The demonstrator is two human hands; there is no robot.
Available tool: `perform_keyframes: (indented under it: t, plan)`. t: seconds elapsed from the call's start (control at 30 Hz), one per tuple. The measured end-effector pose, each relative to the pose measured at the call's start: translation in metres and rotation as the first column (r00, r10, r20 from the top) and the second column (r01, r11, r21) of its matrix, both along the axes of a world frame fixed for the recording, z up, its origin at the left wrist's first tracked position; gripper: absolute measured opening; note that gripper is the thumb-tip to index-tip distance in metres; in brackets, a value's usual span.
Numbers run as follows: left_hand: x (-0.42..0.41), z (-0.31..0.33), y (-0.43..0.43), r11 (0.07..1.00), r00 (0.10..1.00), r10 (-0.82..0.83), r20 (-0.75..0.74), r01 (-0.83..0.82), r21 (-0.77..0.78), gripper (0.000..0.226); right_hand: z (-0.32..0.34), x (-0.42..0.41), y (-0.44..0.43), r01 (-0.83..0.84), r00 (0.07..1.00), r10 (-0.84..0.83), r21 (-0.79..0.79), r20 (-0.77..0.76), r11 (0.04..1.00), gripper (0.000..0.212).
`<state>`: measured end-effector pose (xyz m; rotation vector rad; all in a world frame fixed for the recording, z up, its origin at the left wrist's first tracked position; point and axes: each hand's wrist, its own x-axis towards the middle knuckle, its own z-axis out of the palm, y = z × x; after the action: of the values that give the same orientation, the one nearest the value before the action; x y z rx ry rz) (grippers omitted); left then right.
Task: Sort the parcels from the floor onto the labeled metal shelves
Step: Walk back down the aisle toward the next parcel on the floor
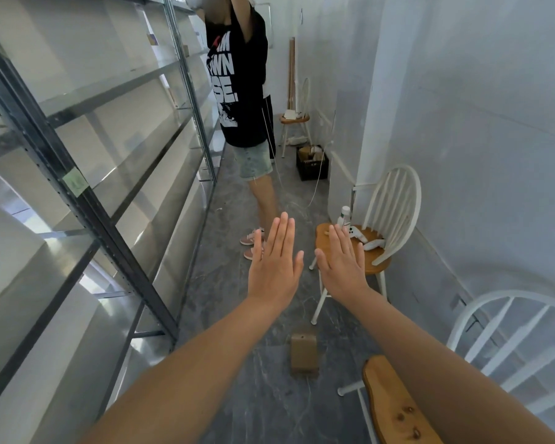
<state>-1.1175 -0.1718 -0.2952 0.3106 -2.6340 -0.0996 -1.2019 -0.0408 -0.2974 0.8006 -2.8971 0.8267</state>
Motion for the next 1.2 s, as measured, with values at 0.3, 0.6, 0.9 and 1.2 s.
perform_keyframes:
  t: [0.3,0.6,0.9,1.2]
  plan:
    - [-0.041,-0.007,-0.024,0.999,1.0,0.005,-0.002,-0.005,0.033,0.063,-0.009,-0.038,-0.019,0.007,0.999,-0.005,0.049,-0.037,0.999,0.063]
    - [-0.098,-0.015,-0.068,0.998,0.999,-0.044,-0.01,0.044,0.037,0.062,-0.01,-0.082,-0.057,0.054,0.998,-0.051,0.084,-0.038,0.995,0.063]
    - [-0.14,-0.013,-0.118,0.993,0.994,-0.107,-0.031,0.108,0.042,0.062,-0.006,-0.121,-0.11,0.108,0.994,-0.107,0.081,-0.022,0.991,0.063]
    - [-0.157,-0.025,-0.172,0.99,0.991,-0.137,-0.016,0.137,0.031,0.062,-0.018,-0.133,-0.163,0.115,0.993,-0.115,0.073,-0.009,0.991,0.063]
